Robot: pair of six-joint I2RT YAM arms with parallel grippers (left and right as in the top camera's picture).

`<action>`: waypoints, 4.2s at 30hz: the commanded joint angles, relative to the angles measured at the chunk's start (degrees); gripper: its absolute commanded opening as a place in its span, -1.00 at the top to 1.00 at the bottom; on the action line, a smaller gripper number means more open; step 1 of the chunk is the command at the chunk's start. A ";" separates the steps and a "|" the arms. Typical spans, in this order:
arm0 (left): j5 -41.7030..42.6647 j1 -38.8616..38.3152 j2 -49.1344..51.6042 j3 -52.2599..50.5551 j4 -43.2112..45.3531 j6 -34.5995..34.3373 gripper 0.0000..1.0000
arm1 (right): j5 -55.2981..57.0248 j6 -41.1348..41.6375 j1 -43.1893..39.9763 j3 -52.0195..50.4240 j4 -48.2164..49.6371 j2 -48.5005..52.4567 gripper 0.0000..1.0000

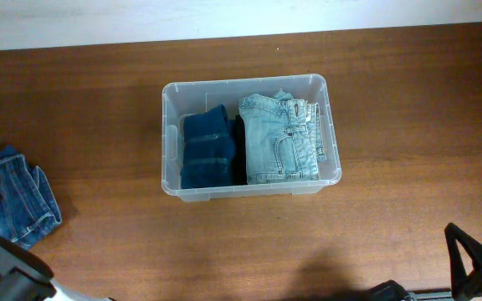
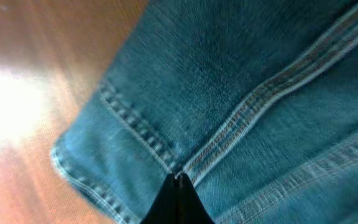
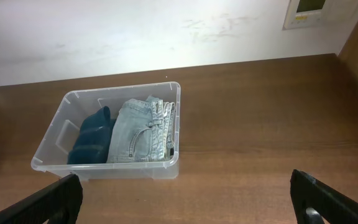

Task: Pack container

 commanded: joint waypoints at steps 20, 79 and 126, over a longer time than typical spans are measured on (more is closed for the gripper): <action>29.22 -7.06 13.53 -0.81 5.70 10.45 0.99 | 0.92 0.26 0.04 0.02 -0.33 -0.22 -0.97; 11.98 -34.53 1.79 -0.07 15.02 5.60 0.99 | 0.92 0.26 0.04 0.02 -0.33 -0.22 -0.97; 13.75 -18.60 -13.27 2.73 -9.07 -1.11 0.61 | 0.92 0.26 0.04 0.02 -0.33 -0.22 -0.97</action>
